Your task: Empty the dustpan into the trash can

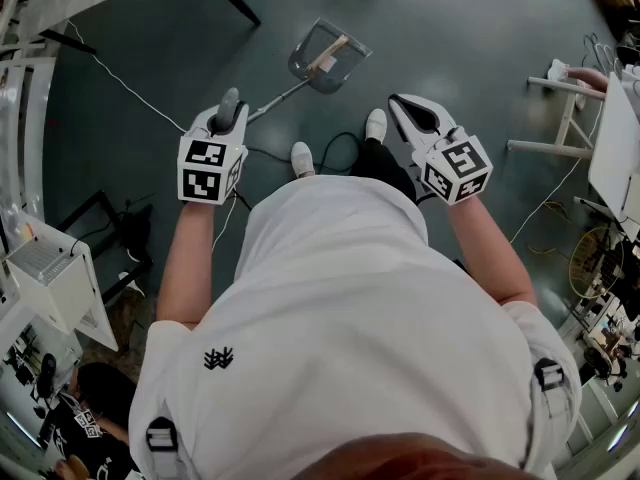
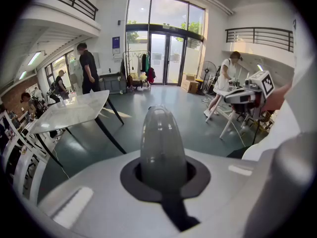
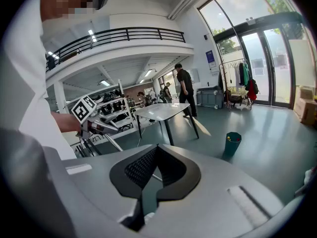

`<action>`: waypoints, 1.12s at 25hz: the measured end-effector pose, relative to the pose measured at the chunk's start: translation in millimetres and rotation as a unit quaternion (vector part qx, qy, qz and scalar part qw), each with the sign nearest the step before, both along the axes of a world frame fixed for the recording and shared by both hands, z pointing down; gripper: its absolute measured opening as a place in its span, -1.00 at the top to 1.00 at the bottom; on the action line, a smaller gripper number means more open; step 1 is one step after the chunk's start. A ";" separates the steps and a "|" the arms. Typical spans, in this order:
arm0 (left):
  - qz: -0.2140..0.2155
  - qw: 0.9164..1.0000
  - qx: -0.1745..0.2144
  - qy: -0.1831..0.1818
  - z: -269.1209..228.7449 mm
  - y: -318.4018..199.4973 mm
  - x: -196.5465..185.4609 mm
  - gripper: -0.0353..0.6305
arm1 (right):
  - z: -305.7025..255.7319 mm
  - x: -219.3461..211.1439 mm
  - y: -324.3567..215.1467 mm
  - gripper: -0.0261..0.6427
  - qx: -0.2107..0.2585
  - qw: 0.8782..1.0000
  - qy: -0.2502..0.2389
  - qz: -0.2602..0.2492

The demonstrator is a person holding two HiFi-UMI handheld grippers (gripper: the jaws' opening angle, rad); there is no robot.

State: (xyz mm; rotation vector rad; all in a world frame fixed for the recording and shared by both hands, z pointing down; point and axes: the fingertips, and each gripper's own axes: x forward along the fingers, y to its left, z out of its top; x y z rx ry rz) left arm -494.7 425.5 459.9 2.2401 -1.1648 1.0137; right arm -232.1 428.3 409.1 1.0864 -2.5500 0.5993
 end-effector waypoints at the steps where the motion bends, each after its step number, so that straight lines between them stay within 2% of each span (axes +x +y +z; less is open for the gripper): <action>1: 0.000 1.000 -0.003 -0.002 0.6 -1.5 -1.5 0.72 | -1.4 0.1 2.9 0.92 -0.001 1.000 0.000 -0.001; 8: 0.009 1.000 -0.014 -0.026 11.4 -33.1 12.8 0.72 | -10.8 30.8 -16.4 0.92 0.009 1.000 0.000 0.017; 15: -0.003 0.999 -0.016 -0.043 -4.6 -85.5 51.1 0.72 | -24.1 89.2 -65.1 0.92 0.028 0.999 -0.002 0.025; 19: -0.016 0.999 -0.010 -0.049 -18.2 -125.3 86.7 0.72 | -33.4 134.3 -93.2 0.91 0.041 0.998 -0.033 0.024; 23: -0.030 0.999 -0.003 -0.041 -23.6 -168.7 131.9 0.72 | -19.7 186.8 -123.3 0.76 0.037 0.998 -0.034 0.042; 28: -0.036 0.999 -0.003 -0.023 -23.1 -247.4 153.0 0.72 | 0.3 209.3 -172.6 0.73 0.024 0.997 -0.028 0.062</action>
